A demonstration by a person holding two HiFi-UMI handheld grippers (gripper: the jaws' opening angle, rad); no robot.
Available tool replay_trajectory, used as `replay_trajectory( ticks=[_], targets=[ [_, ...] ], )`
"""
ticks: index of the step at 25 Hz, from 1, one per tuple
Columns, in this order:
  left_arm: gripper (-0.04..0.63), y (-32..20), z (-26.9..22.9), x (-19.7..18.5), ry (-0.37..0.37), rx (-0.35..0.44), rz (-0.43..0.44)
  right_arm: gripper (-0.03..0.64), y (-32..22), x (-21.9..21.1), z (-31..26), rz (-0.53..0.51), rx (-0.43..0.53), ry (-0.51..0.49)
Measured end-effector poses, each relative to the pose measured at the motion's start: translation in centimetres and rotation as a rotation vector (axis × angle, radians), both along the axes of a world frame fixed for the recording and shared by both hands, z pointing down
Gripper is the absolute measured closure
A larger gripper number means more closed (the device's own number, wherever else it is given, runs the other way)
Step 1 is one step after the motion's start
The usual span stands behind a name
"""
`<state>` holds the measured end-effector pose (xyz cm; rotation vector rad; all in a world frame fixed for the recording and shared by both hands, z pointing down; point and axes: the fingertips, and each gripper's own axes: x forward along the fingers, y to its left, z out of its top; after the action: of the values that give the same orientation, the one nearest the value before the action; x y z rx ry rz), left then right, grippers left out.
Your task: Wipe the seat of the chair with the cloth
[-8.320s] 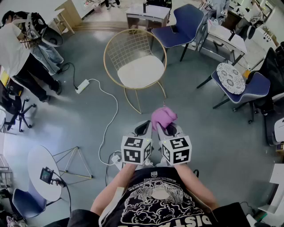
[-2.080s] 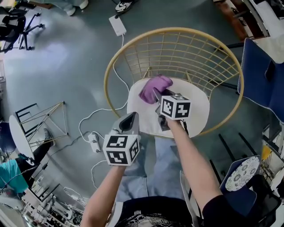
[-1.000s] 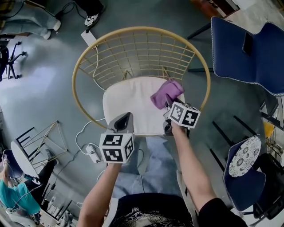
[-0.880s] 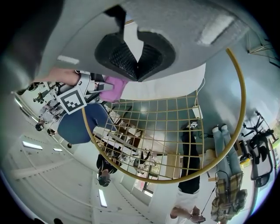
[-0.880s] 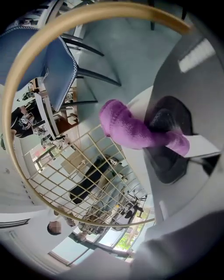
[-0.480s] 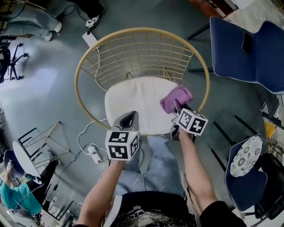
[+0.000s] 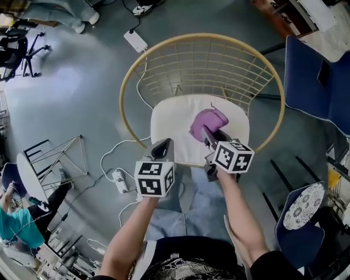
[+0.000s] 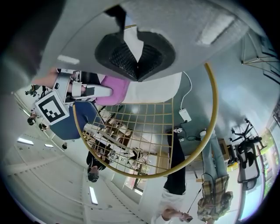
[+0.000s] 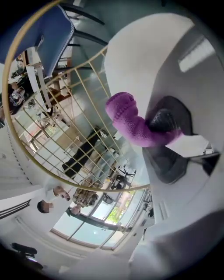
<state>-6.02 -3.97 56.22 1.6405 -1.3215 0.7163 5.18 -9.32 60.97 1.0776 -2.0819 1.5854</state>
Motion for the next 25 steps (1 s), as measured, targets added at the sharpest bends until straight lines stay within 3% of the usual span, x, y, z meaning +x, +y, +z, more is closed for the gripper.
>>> replay_trajectory(
  ticks=[7,15,18,25],
  targets=[
    [0.598,2.1,-0.1,-6.4,-0.014,-0.007,-0.076,0.555,2.2,-12.1,-0.2,-0.213,-0.001,-0.079],
    [0.598,4.3,-0.3,-9.3,-0.018,-0.015,-0.104,0.555,5.3,-18.9,0.7,-0.361,-0.028,-0.104],
    [0.598,4.7,-0.2,-10.0,-0.016,-0.018,-0.088,0.555,5.7,-19.1,2.1,-0.358,-0.030,-0.056],
    [0.598,4.0,0.1,-8.4,-0.001,-0.014,-0.057,0.555,6.0,-15.0,3.5,-0.285,-0.062,-0.017]
  ],
)
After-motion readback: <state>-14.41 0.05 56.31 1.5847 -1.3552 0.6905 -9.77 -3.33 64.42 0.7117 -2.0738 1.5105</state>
